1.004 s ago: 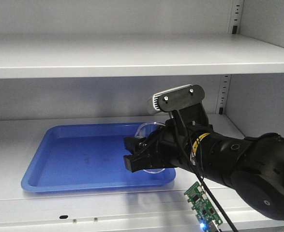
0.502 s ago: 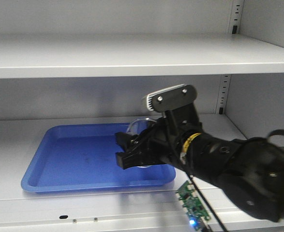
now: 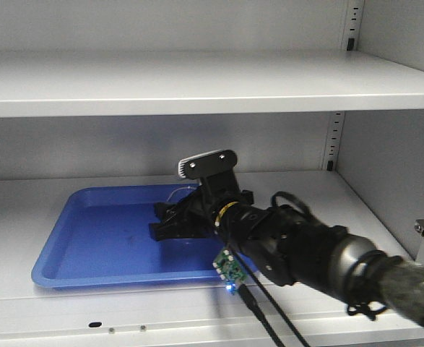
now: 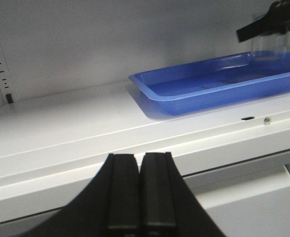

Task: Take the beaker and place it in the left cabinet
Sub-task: 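Lower the beaker onto the blue tray and open the right gripper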

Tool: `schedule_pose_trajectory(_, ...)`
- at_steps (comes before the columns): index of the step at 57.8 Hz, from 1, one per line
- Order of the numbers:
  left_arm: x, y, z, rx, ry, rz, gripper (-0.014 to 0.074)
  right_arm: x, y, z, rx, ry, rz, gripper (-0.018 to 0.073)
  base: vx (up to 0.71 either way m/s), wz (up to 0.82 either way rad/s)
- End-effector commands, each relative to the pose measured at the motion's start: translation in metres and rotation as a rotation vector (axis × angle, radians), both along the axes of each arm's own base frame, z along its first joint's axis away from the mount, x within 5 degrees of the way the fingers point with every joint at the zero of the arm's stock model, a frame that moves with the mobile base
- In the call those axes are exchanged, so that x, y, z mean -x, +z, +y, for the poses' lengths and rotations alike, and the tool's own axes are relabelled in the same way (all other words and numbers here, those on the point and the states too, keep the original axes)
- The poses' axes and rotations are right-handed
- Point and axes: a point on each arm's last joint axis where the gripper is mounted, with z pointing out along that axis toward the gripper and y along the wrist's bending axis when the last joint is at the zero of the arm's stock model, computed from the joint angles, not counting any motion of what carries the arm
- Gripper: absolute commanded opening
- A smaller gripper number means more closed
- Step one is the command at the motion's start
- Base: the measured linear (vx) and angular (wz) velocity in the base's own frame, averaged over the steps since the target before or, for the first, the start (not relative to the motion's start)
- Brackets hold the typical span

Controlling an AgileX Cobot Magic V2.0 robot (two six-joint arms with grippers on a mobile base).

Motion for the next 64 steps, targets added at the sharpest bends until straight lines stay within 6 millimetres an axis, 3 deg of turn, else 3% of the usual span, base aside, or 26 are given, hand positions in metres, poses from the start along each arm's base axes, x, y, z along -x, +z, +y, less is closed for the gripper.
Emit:
schedule_pose_trajectory(1,0.001,0.002,0.0,0.015,-0.004,-0.076,0.0001,-0.001,0.041,0.002,-0.1,0.022,-0.139,0.0002,0.0,0.0)
schedule_pose_trajectory(14,0.001,0.002,0.0,0.015,-0.004,-0.076,0.0001,-0.006,0.028,0.005,-0.074,0.015,-0.102,0.0039,0.0,0.0)
schedule_pose_trajectory(22,0.001,0.002,0.0,0.015,-0.004,-0.076,0.0001,-0.006,0.025,0.004,-0.063,0.01,-0.087,0.0127,0.0,0.0)
schedule_pose_trajectory(32,0.001,0.002,0.0,0.015,-0.004,-0.076,0.0001,-0.006,0.024,0.004,-0.058,0.008,-0.081,0.0305,0.0,0.0)
schedule_pose_trajectory(50,0.001,0.002,0.0,0.015,-0.004,-0.076,0.0001,-0.002,0.039,0.002,-0.087,0.016,-0.124,0.0732,0.0,0.0)
schedule_pose_trajectory(64,0.001,0.002,0.0,0.015,-0.004,-0.076,0.0001,0.004,0.057,-0.002,-0.105,0.015,-0.153,0.0711,0.0,0.0)
